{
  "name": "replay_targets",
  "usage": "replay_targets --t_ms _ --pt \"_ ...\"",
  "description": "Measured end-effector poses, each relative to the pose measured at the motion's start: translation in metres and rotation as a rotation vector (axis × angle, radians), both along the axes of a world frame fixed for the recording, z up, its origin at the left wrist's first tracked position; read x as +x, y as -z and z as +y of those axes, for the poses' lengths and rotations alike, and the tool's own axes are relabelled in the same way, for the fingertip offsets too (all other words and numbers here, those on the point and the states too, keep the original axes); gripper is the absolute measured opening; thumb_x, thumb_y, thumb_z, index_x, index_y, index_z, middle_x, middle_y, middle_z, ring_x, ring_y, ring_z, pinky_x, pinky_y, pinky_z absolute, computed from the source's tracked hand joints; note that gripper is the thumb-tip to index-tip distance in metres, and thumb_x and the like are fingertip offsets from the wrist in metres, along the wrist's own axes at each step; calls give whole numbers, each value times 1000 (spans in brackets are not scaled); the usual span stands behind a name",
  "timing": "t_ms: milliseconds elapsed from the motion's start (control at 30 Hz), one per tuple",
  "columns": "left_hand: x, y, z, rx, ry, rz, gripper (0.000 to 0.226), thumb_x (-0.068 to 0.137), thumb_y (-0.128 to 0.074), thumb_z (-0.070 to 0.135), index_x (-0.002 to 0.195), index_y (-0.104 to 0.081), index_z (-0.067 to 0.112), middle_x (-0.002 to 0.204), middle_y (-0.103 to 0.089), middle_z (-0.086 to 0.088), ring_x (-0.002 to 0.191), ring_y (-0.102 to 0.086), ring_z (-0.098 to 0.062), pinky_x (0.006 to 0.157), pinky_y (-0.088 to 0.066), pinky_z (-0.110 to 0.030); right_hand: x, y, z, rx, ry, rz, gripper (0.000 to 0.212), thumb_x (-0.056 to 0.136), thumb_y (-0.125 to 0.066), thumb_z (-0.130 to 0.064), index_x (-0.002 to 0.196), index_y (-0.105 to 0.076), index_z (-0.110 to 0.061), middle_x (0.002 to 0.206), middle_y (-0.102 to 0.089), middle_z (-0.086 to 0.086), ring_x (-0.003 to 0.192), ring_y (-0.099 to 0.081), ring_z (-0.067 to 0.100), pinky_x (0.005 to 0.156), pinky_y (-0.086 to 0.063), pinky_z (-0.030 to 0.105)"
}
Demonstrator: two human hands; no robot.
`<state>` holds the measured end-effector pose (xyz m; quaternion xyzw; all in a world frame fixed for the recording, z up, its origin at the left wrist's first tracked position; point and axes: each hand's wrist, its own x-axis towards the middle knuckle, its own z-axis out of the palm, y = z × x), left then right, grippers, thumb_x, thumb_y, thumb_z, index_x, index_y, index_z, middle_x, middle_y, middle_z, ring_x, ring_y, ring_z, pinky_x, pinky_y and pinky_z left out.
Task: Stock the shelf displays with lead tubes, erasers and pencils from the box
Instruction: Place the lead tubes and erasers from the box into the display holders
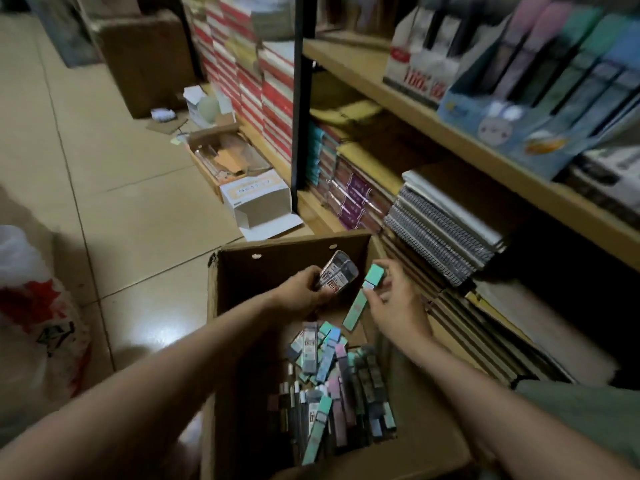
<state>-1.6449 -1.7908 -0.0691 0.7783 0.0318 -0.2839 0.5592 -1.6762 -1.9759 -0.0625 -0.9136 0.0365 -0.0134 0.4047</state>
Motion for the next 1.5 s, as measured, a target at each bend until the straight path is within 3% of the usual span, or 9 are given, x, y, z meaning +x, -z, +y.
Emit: replay_targets --t_ms 100,200,333,500,700,833,1000,1167,1500 --pt "15 -57 -4 15 99 -83 23 96 -58 16 118 -53 16 95 -62 -3 77 -60 -10 64 -51 -23 10 -65 -24 4 -18 -136 41 92 -65 -21 125 -46 -35 96 -59 -11 75 -62 -3 49 -46 7" --pt "19 -105 -20 -90 137 -134 14 97 -56 18 111 -55 17 88 -62 -2 74 -60 -10 62 -51 -24 11 -123 -44 -24 -23 -300 39 89 -68 -20 122 -50 -32 88 -59 -18 73 -65 -3 62 -53 13" --pt "24 -150 -46 -333 108 -136 14 100 -50 17 112 -56 18 89 -66 -4 77 -62 -13 59 -51 -26 8 -187 -62 -123 2 -424 36 89 -69 -25 119 -52 -35 86 -60 -20 71 -63 -6 56 -51 10" --pt "39 -183 -72 -579 119 -55 23 97 -50 13 119 -57 19 90 -68 -4 79 -61 -17 70 -51 -33 9 -260 -90 -253 60 -565 37 88 -71 -25 118 -52 -32 86 -60 -20 69 -60 -8 55 -44 4" --pt "65 -222 -74 -637 190 -134 22 100 -46 18 120 -57 18 93 -71 -1 81 -64 -14 69 -53 -29 32 -329 -120 -338 176 -655 36 86 -73 -19 115 -54 -25 98 -64 -8 79 -63 -2 64 -57 20" --pt "85 -243 -80 -701 118 -177 21 101 -43 14 120 -53 12 100 -67 -8 80 -63 -16 68 -51 -33 57 -342 -116 -496 195 -675 31 82 -77 -22 107 -58 -21 95 -69 -3 78 -67 7 67 -58 26" --pt "98 -246 -86 -719 100 -186 19 101 -45 16 119 -54 14 100 -69 -6 83 -66 -14 66 -53 -33 94 -327 -106 -639 188 -566 34 80 -79 -27 106 -61 -18 94 -72 4 86 -69 21 80 -56 44" --pt "112 -240 -83 -774 40 -161 17 101 -45 13 113 -58 16 88 -72 -1 78 -67 -13 65 -53 -32 118 -307 -109 -794 200 -515 31 81 -75 -35 104 -58 -24 93 -66 2 91 -61 24 87 -41 38" --pt "122 -235 -85 -833 19 -98 19 100 -46 12 117 -55 12 99 -68 -8 73 -67 -12 62 -57 -29 131 -294 -113 -925 230 -537 31 78 -76 -43 97 -59 -24 93 -66 0 96 -59 23 92 -37 44"
